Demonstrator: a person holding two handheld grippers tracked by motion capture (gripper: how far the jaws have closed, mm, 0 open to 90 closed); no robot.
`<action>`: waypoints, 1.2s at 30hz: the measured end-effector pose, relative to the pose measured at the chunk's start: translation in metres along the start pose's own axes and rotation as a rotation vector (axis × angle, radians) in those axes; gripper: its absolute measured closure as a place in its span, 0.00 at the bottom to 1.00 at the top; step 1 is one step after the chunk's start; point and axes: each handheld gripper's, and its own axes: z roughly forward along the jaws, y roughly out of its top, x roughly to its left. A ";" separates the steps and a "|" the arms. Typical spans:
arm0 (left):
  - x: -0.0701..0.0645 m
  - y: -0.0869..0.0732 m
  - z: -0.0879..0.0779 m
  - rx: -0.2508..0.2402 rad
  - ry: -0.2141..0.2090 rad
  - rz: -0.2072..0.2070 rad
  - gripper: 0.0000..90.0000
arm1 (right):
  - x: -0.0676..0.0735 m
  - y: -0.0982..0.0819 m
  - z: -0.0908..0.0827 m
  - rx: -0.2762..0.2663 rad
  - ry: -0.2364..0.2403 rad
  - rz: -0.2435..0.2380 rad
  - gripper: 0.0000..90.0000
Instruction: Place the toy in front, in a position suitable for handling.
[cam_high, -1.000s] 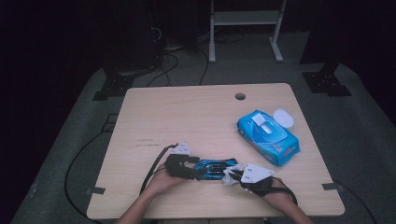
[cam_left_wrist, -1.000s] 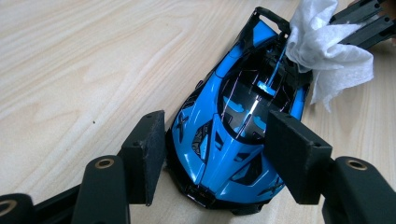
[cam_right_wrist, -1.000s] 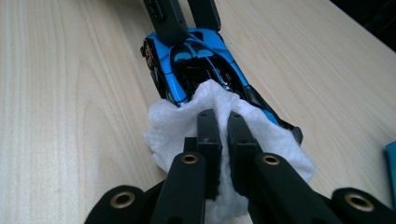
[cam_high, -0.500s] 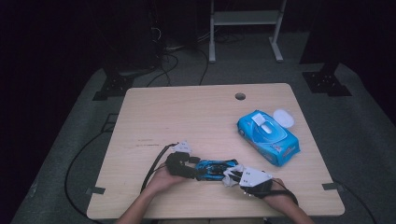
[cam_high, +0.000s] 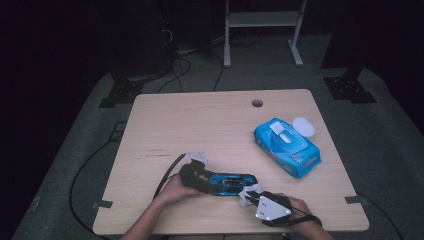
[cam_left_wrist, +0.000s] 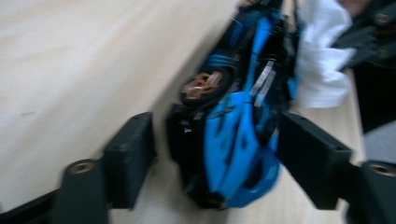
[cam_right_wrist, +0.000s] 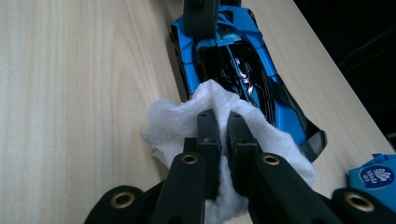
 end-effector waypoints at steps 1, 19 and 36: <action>-0.002 0.000 0.001 0.002 -0.007 0.020 0.39 | 0.001 0.000 0.000 -0.001 0.000 0.001 0.95; -0.030 -0.002 -0.009 -0.074 0.142 0.336 0.73 | -0.011 0.007 0.000 0.040 0.027 0.142 0.95; -0.025 -0.009 -0.016 -0.125 0.263 0.360 0.79 | -0.065 0.062 0.056 -0.049 0.131 0.531 0.95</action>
